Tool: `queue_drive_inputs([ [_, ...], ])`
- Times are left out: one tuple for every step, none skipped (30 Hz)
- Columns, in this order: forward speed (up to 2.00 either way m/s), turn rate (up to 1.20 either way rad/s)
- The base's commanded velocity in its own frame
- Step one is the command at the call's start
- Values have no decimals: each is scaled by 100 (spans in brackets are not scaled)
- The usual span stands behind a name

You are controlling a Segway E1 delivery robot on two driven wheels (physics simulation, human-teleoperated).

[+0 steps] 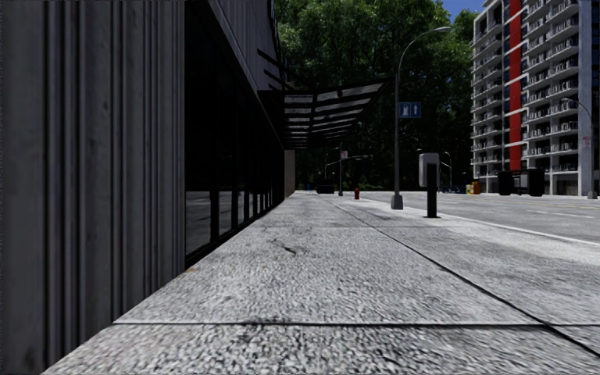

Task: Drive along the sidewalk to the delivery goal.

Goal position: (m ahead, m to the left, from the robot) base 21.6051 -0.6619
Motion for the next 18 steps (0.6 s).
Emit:
queue_drive_inputs([
  [200,0],
  [200,0],
  [200,0],
  [200,0],
  [200,0],
  [200,0],
  [200,0],
  [200,0],
  [200,0],
  [200,0],
  [200,0],
  [200,0],
  [200,0],
  [200,0],
  [200,0],
  [200,0],
  [200,0],
  [200,0],
])
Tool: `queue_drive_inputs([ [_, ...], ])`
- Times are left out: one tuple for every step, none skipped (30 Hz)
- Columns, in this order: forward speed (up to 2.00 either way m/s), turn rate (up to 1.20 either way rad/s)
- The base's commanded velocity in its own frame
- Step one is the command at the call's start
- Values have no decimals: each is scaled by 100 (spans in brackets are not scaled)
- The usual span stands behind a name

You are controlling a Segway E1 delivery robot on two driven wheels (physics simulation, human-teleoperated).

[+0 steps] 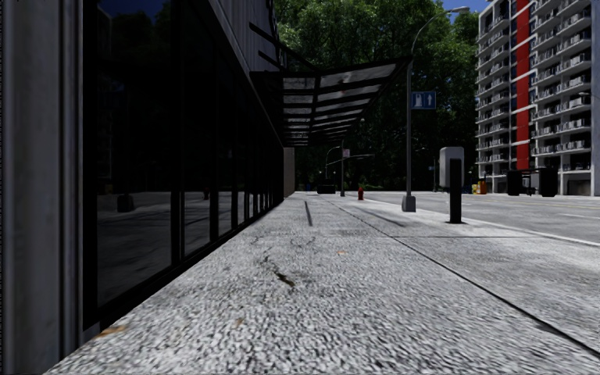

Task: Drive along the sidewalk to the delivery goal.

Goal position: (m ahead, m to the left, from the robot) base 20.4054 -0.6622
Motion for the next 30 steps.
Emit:
queue_drive_inputs([
  [200,0],
  [200,0],
  [200,0],
  [200,0],
  [200,0],
  [200,0],
  [200,0],
  [200,0],
  [200,0],
  [200,0],
  [200,0],
  [200,0],
  [200,0],
  [200,0],
  [200,0],
  [200,0],
  [200,0],
  [200,0],
  [200,0],
  [200,0],
  [200,0],
  [200,0],
  [200,0],
  [200,0],
  [200,0],
  [200,0],
  [200,0],
  [200,0],
  [200,0],
  [200,0],
])
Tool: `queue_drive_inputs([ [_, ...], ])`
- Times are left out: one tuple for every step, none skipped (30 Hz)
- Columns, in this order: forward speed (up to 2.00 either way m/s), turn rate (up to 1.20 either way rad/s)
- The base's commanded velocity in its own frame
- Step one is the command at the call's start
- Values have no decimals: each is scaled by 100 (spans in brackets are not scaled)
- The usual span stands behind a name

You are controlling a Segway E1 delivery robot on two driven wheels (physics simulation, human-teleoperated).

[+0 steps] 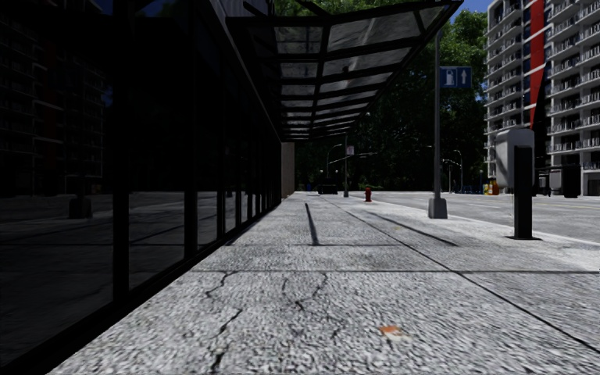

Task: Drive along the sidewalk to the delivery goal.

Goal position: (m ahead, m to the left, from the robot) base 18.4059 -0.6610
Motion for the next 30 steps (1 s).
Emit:
queue_drive_inputs([
  [200,0],
  [200,0],
  [200,0],
  [200,0],
  [200,0],
  [200,0],
  [200,0],
  [200,0],
  [200,0],
  [200,0],
  [200,0],
  [200,0],
  [200,0],
  [200,0],
  [200,0],
  [200,0],
  [200,0],
  [200,0],
  [200,0],
  [200,0],
  [200,0],
  [200,0],
  [200,0],
  [200,0],
  [200,0],
  [200,0],
  [200,0],
  [200,0],
  [200,0],
  [200,0],
])
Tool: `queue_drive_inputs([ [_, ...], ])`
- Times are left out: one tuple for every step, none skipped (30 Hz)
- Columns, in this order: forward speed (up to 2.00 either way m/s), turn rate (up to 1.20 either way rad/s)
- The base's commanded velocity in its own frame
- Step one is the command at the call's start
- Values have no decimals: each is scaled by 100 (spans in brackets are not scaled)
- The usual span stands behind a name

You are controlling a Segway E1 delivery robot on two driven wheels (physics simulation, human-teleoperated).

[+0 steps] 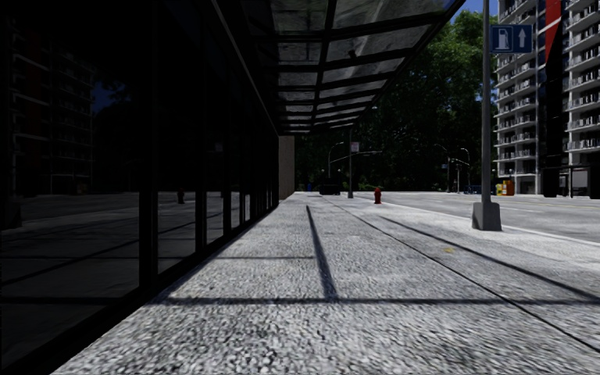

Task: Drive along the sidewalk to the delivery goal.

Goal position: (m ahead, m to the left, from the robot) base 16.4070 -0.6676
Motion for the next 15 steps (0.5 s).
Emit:
queue_drive_inputs([
  [200,0],
  [200,0],
  [200,0],
  [200,0],
  [200,0],
  [200,0],
  [200,0],
  [200,0],
  [200,0],
  [200,0],
  [200,0],
  [200,0],
  [200,0],
  [200,0],
  [200,0],
])
